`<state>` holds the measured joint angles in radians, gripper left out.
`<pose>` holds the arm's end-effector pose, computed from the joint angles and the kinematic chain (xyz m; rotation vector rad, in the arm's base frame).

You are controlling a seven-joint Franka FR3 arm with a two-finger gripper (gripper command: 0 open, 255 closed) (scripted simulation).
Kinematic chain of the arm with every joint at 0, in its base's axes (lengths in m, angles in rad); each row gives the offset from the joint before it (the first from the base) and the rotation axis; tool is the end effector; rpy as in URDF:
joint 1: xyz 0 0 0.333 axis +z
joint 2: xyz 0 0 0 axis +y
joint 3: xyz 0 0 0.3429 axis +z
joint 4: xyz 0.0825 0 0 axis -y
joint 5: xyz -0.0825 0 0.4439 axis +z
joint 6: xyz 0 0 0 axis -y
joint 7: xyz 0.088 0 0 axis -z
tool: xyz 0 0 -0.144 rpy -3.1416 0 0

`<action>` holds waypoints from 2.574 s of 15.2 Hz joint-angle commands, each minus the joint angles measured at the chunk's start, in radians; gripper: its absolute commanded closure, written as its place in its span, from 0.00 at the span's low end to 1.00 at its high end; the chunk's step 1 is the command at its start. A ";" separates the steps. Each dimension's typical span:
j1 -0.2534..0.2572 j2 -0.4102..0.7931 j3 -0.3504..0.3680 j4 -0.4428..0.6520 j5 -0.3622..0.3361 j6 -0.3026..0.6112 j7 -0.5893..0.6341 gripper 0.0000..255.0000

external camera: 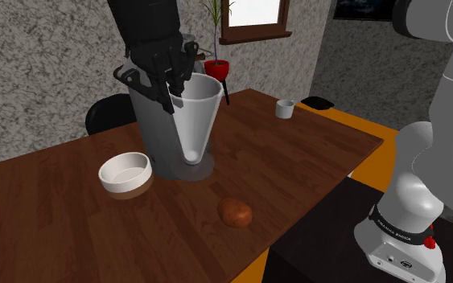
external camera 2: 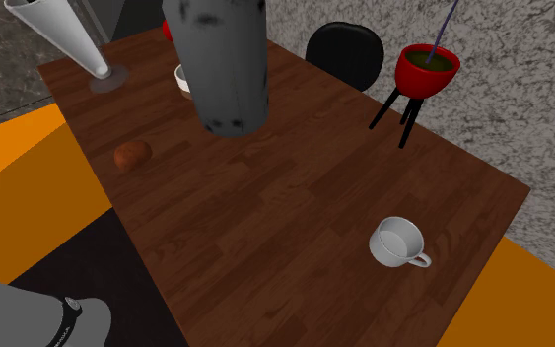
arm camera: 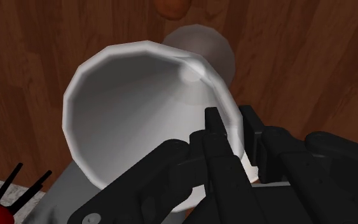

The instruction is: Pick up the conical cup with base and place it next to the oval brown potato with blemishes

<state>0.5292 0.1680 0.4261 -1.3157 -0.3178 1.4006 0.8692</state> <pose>0.4320 0.4831 0.6405 2.9273 0.0584 0.2231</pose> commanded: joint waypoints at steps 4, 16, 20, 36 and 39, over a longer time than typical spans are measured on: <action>-0.013 -0.028 -0.004 -0.105 0.014 0.080 0.011 1.00; -0.029 -0.063 -0.010 -0.308 0.028 0.250 0.040 1.00; -0.032 -0.065 -0.012 -0.364 0.027 0.303 0.051 1.00; -0.036 -0.036 -0.018 -0.543 0.000 0.501 0.107 1.00; -0.036 -0.024 -0.019 -0.569 -0.009 0.536 0.119 1.00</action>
<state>0.4946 0.1448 0.4076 -1.8697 -0.3252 1.9215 0.9857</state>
